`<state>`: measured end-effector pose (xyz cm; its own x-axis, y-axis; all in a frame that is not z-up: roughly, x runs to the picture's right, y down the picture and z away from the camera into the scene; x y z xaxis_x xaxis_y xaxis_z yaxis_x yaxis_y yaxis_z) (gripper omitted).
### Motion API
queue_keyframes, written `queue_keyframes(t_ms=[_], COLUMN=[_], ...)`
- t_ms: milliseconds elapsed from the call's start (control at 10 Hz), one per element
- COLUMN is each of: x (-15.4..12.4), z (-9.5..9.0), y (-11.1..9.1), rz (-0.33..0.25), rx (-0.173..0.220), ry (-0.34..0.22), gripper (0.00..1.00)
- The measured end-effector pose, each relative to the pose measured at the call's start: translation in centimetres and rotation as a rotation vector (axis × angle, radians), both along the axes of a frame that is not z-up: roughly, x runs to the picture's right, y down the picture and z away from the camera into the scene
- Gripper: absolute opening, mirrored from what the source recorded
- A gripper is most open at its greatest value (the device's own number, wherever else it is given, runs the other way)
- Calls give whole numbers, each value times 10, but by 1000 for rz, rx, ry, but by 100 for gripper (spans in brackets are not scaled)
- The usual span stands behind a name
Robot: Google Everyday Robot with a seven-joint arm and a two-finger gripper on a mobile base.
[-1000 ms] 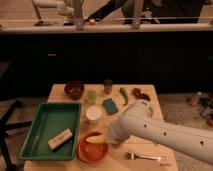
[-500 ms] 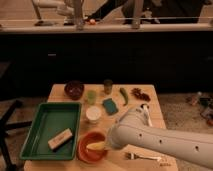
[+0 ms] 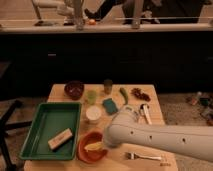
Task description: Place banana in red bowl
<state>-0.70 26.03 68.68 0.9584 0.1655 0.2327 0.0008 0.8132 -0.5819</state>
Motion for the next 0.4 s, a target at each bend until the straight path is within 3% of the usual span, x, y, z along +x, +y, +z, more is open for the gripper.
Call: queue_keyframes(t_ms=[200, 400], x=[-2, -1], z=[2, 2], y=[1, 1], rz=[-8, -7], rx=[-8, -9], ry=[-4, -2], gripper=[4, 21])
